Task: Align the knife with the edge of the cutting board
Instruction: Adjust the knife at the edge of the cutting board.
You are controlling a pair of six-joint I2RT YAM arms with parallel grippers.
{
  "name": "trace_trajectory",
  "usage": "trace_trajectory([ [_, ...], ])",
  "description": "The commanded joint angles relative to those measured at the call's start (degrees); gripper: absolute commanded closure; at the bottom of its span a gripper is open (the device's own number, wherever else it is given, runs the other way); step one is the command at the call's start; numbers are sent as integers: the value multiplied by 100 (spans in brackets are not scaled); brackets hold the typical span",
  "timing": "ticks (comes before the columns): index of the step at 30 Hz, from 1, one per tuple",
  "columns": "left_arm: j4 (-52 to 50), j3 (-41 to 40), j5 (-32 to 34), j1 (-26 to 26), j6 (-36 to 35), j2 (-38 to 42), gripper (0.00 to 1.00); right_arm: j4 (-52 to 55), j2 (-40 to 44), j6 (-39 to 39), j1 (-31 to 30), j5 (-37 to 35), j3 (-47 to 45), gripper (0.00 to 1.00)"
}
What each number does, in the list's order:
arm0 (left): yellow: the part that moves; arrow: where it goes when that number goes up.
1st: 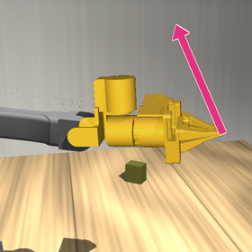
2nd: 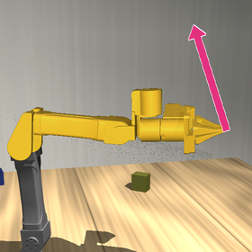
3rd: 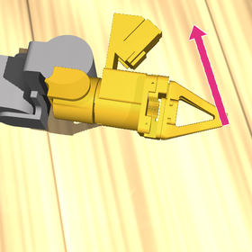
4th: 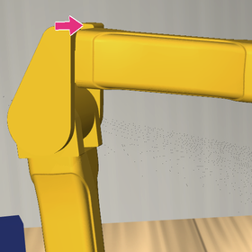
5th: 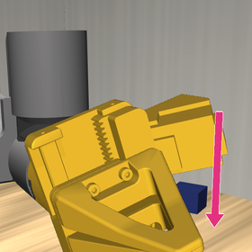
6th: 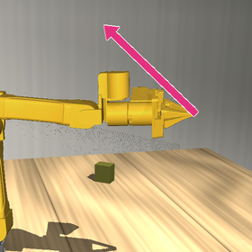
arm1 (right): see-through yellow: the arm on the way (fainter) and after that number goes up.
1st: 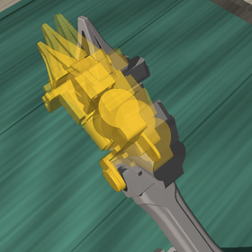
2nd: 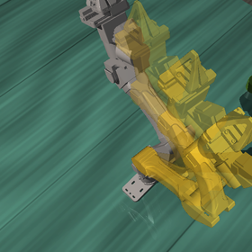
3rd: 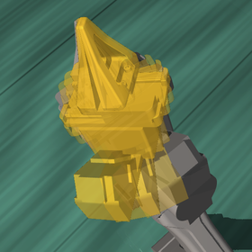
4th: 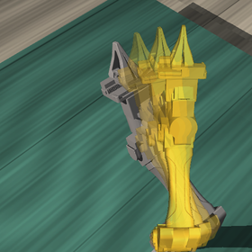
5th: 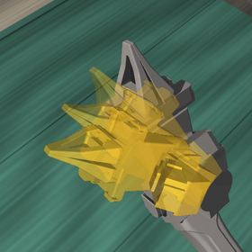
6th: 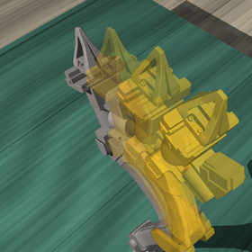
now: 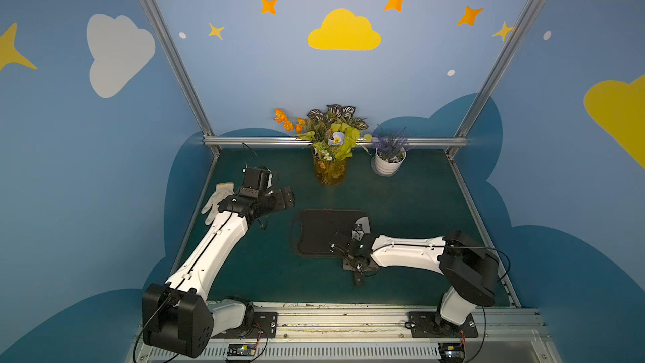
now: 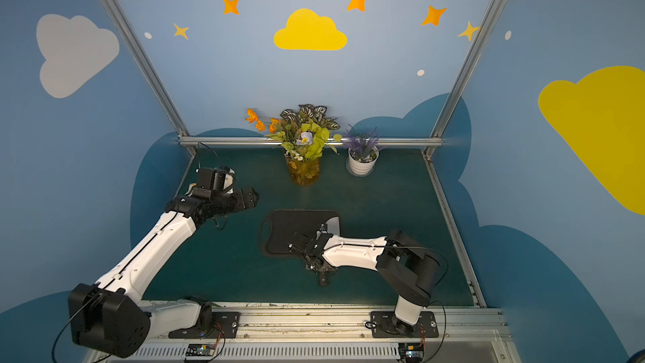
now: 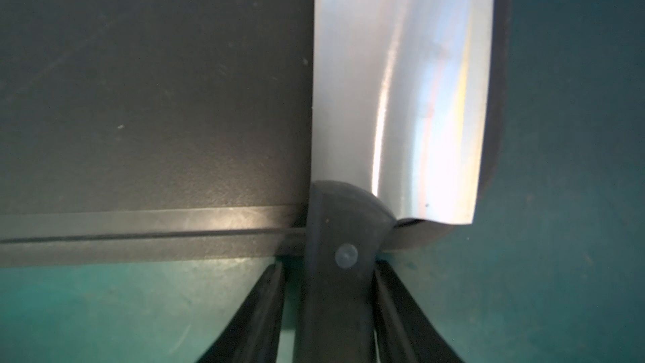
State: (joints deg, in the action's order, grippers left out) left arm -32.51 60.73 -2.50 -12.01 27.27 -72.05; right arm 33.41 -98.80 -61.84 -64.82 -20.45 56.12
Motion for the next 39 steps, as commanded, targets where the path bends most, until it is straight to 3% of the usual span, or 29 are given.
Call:
trace_trajectory([
  [1, -25, -7, 70, 23, -50, -2, 0, 128, 47, 87, 66, -147, -106, 56],
  [29, -36, 7, 101, 25, -78, -11, 0, 430, 143, 266, 248, -323, 2, 63],
  [34, -28, 9, 83, 32, -73, -7, 0, 447, 74, 253, 231, -424, 131, 76],
  [39, -31, 9, 60, 25, -72, -10, 0, 602, 1, 252, 189, -555, 366, 79],
])
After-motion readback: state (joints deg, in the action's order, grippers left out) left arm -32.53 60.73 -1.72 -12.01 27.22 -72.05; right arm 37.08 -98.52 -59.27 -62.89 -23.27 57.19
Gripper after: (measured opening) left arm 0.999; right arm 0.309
